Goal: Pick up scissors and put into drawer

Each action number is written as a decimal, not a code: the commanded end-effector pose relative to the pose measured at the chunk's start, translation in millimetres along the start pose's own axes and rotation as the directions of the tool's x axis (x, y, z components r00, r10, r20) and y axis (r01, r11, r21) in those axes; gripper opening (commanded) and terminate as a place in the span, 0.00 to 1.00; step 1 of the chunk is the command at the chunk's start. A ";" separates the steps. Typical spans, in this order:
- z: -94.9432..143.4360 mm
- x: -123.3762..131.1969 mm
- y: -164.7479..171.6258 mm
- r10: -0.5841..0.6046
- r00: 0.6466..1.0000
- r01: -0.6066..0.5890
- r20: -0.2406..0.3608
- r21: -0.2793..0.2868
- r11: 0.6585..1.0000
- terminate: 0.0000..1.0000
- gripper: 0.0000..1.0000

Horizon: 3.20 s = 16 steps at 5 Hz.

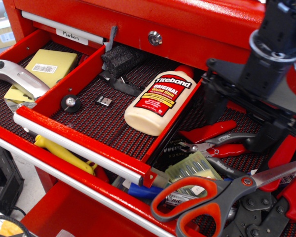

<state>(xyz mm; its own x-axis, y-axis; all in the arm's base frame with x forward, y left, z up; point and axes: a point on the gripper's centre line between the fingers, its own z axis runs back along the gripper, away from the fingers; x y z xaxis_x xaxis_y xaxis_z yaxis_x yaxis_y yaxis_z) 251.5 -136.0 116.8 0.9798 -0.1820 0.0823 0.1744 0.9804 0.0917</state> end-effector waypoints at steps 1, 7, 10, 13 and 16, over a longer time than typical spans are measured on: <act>20.2 4.7 -29.6 -0.168 0.986 0.167 0.001 -0.148 0.975 0.00 1.00; -45.1 -20.5 -36.5 -0.275 0.953 0.288 0.124 -0.100 0.952 0.00 1.00; -43.0 -21.2 -34.8 -0.259 0.964 0.264 0.055 -0.116 0.958 0.00 0.00; 30.7 -24.0 -1.6 -0.171 0.943 0.171 -0.285 -0.026 0.985 0.00 0.00; 34.1 -37.5 73.2 -0.360 0.891 0.405 -0.277 0.125 0.906 0.00 0.00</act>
<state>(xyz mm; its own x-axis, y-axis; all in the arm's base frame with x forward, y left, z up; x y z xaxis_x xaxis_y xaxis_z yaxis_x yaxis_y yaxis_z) 220.0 -51.2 139.3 0.8330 -0.4836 -0.2689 0.5429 0.8081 0.2286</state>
